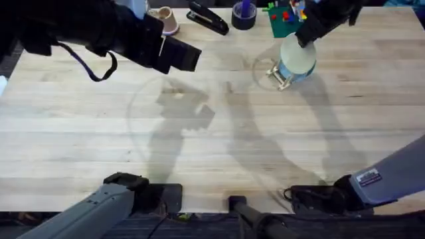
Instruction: Pick up the plates from the table one by one and place each into a slot on the dish rack.
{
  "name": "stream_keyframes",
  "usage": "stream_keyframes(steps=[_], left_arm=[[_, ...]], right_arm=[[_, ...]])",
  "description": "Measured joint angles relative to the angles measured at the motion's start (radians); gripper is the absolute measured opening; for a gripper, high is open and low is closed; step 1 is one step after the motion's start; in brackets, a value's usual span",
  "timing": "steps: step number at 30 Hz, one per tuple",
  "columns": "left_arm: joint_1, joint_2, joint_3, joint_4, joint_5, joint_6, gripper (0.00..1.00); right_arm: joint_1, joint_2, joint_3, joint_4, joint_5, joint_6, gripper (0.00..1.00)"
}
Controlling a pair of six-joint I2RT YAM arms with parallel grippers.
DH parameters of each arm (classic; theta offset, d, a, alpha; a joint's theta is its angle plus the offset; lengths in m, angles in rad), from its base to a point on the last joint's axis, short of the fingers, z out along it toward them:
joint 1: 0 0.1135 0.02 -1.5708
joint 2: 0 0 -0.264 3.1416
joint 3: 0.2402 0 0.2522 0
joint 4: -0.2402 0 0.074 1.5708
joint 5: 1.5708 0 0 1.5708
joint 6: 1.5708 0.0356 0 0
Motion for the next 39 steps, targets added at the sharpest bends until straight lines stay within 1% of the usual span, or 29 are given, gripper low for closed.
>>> stream_keyframes(steps=[6,16,24,36,37,39], left_arm=[[0.0,0.0,0.0,0.0,0.0,0.0,0.995],[0.0,0.0,0.0,0.0,0.0,0.0,0.996],[0.0,0.0,0.0,0.0,0.0,0.0,0.995],[0.0,0.0,0.0,0.0,0.0,0.0,0.996],[0.0,0.0,0.0,0.0,0.0,0.0,0.995],[0.0,0.0,0.0,0.0,0.0,0.0,0.995]], right_arm=[[0.001,0.032,-0.003,0.001,-0.001,0.0,0.031],[0.006,0.043,-0.006,0.002,-0.001,0.0,0.031],[0.02,0.093,-0.006,0.005,0.0,0.0,0.031],[0.024,0.095,-0.006,0.004,0.001,0.001,0.031],[0.024,0.095,-0.006,0.004,0.002,0.002,0.033],[0.024,0.095,-0.006,0.004,0.003,0.004,0.084]])
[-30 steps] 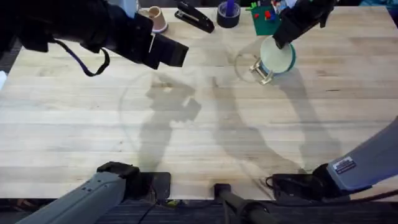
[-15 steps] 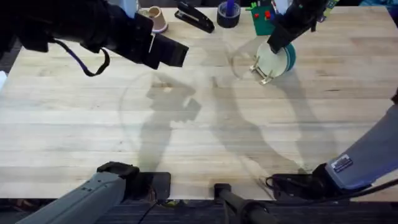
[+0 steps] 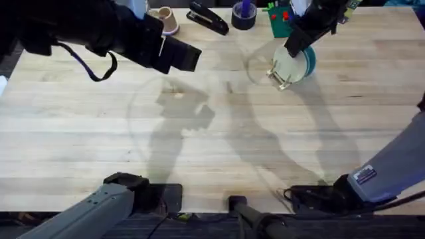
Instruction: Pick up the plates from the table one by one and place each into a slot on the dish rack.
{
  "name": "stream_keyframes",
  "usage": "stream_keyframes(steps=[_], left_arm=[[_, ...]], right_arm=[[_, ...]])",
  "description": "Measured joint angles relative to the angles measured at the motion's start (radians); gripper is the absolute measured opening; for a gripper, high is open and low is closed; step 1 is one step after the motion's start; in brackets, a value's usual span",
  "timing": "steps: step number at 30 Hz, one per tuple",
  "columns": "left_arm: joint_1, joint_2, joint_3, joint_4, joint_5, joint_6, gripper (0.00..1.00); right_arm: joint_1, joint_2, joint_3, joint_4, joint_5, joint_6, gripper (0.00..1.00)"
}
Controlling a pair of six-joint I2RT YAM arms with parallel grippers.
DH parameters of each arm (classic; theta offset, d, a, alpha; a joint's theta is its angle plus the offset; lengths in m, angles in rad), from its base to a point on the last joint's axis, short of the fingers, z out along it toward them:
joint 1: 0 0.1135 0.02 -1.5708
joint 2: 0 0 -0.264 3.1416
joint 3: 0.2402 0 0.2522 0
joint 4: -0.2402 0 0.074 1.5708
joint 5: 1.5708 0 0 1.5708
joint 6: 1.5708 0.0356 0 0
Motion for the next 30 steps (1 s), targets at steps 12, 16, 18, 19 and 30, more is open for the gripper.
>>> stream_keyframes(steps=[12,16,18,19,30], left_arm=[[0.0,0.0,0.0,-0.011,0.0,0.0,0.995],[0.0,0.0,0.0,-0.011,0.0,0.0,0.995],[0.0,0.0,0.0,-0.011,0.0,0.0,0.995],[0.0,0.0,0.0,-0.011,0.0,0.0,0.995],[0.0,0.0,0.0,-0.011,0.0,0.0,0.995]], right_arm=[[0.0,0.0,0.0,-0.001,0.0,0.003,0.223],[0.001,0.0,0.0,-0.001,0.0,0.008,0.203],[0.004,0.0,0.0,-0.002,0.0,0.009,0.202],[0.006,0.0,0.001,-0.005,0.0,0.009,0.201],[0.053,-0.101,0.091,-0.079,0.006,0.029,0.377]])
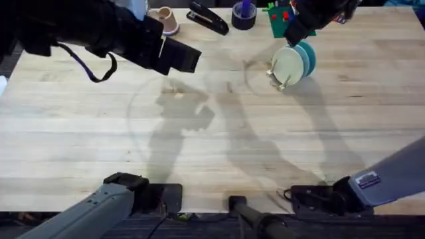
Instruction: Pick up the plates from the table one by one and place each into a slot on the dish rack.
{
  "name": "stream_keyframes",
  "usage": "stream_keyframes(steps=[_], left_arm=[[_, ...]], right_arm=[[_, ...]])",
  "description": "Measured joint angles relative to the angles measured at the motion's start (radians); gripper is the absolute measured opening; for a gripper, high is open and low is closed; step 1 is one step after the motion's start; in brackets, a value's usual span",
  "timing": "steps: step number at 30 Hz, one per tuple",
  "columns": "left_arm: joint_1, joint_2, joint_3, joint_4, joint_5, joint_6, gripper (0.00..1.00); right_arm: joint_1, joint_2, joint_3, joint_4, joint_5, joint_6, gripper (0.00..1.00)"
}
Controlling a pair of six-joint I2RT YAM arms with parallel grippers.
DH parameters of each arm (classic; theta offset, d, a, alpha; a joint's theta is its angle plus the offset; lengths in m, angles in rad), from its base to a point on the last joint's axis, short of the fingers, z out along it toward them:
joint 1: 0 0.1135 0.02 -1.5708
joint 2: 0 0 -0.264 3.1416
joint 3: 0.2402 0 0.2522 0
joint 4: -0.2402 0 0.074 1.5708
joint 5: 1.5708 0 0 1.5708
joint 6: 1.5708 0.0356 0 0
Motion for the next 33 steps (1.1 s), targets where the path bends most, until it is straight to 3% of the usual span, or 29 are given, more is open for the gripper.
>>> stream_keyframes(steps=[6,20,33], left_arm=[[0.0,0.0,0.0,0.0,-0.008,0.0,0.994],[0.0,0.0,0.0,0.0,-0.008,0.0,0.995],[0.0,0.0,0.0,0.0,-0.008,0.0,0.993]], right_arm=[[0.0,-0.086,0.003,-0.031,0.001,0.02,0.968],[0.0,-0.308,-0.022,-0.093,0.001,0.09,0.993],[0.0,-0.568,-0.428,-0.002,0.001,0.198,0.995]])
